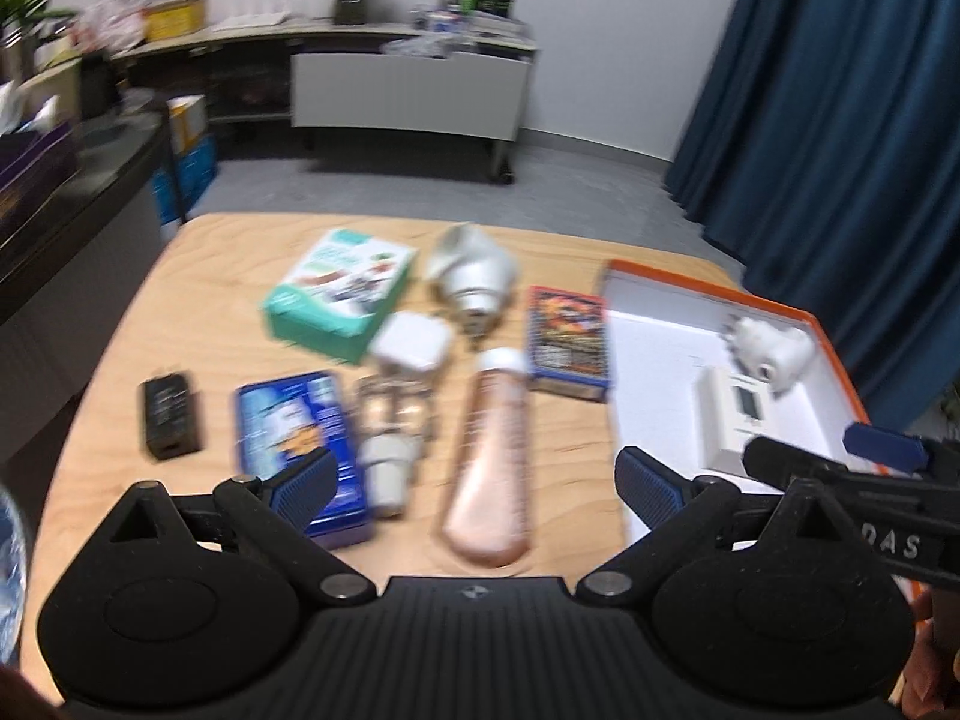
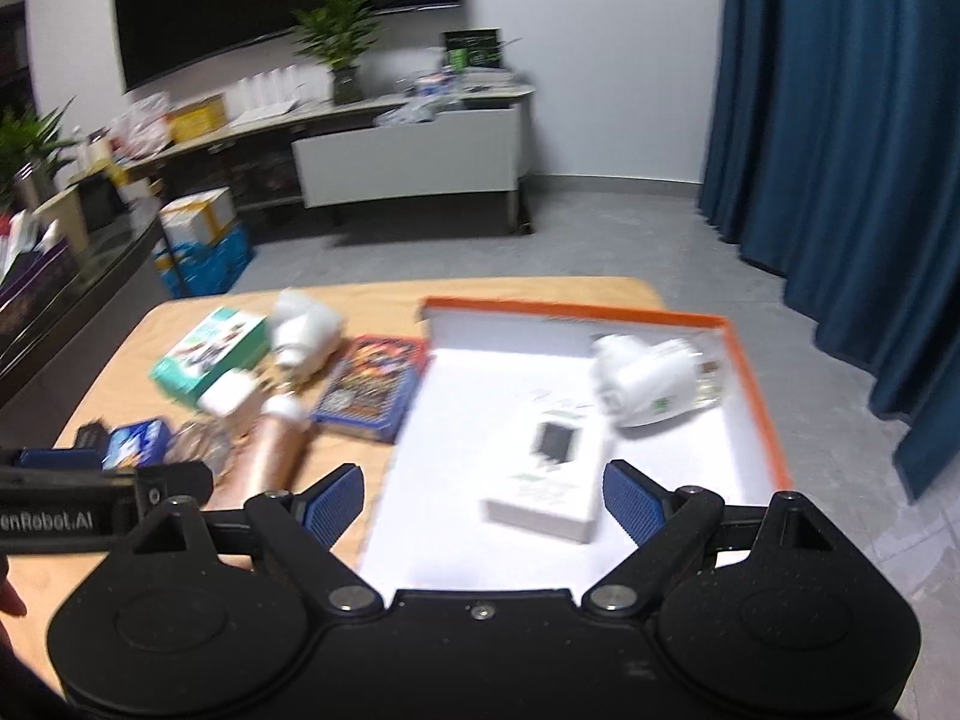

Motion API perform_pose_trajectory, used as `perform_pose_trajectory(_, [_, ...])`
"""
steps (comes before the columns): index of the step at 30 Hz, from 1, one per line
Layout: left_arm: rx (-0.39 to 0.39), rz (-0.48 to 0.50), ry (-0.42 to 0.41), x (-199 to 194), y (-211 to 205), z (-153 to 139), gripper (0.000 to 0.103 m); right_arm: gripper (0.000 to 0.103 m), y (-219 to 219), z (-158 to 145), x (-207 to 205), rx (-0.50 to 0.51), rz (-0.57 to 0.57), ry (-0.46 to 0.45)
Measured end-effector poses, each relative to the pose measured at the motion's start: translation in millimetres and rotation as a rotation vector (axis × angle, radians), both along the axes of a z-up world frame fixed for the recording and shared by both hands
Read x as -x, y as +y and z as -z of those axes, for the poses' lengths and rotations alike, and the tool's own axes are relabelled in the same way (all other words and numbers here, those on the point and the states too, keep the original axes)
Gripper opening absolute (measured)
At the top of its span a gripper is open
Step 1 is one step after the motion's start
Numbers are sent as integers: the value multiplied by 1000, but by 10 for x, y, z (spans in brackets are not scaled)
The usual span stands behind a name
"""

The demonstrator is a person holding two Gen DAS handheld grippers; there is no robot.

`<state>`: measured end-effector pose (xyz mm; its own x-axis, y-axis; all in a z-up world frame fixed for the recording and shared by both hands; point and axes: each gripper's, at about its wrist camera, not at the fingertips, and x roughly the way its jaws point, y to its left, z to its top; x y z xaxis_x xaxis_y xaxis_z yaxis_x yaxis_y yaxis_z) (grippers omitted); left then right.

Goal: Organize rigid objects
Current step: 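Move the left gripper to the blue tin and grasp it, then grasp the bronze cosmetic tube with the right gripper while the left holds the blue tin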

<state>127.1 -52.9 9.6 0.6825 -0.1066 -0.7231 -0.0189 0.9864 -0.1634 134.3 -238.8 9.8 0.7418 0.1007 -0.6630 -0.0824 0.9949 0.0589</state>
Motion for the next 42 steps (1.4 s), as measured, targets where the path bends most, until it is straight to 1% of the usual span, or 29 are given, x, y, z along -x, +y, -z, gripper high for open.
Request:
perform_pose_trajectory(2, [15, -40, 7, 28, 163, 40, 101, 102, 119, 36, 21, 0, -28, 7])
perform_pose_trajectory(7, [9, -137, 40, 51, 472, 161, 101, 102, 356, 103, 63, 11, -87, 22])
perform_pose_trajectory(10, [-10, -175, 49, 16, 565, 230, 101, 102, 402, 119, 77, 13, -103, 25])
perform_pose_trajectory(12, [-10, -198, 53, -13, 635, 270, 101, 102, 403, 123, 79, 11, -105, 26])
perform_pose_trajectory(18, [-4, -212, 76, -181, 681, 411, 101, 102, 364, 147, 58, -4, -91, 35])
perform_pose_trajectory(22, [-27, -208, 75, -277, 662, 466, 101, 102, 361, 150, 56, -1, -90, 32])
perform_pose_trajectory(24, [-21, -222, 79, -289, 696, 483, 101, 102, 363, 152, 57, -1, -89, 32])
perform_pose_trajectory(25, [-19, -227, 82, -291, 712, 490, 99, 102, 362, 152, 57, -2, -89, 32])
perform_pose_trajectory(28, [-18, -219, 87, -284, 733, 516, 89, 102, 365, 169, 19, -14, -91, 41])
perform_pose_trajectory(29, [-28, -208, 80, -277, 719, 511, 79, 102, 374, 177, 3, -15, -94, 45])
perform_pose_trajectory(30, [-32, -195, 74, -271, 706, 508, 75, 102, 396, 186, -8, -16, -97, 49])
perform_pose_trajectory(31, [-34, -185, 69, -275, 695, 501, 64, 102, 425, 191, -18, -15, -104, 51])
perform_pose_trajectory(32, [-35, -179, 63, -265, 692, 492, 63, 102, 459, 194, -27, -16, -112, 52])
perform_pose_trajectory(35, [-7, -167, 51, -230, 715, 476, 62, 102, 561, 208, -62, -30, -137, 57])
perform_pose_trajectory(37, [-10, -159, 30, -176, 708, 433, 62, 102, 621, 230, -110, -47, -145, 65])
perform_pose_trajectory(42, [-11, -130, -10, -27, 734, 313, 62, 101, 753, 348, -362, -120, -117, 121])
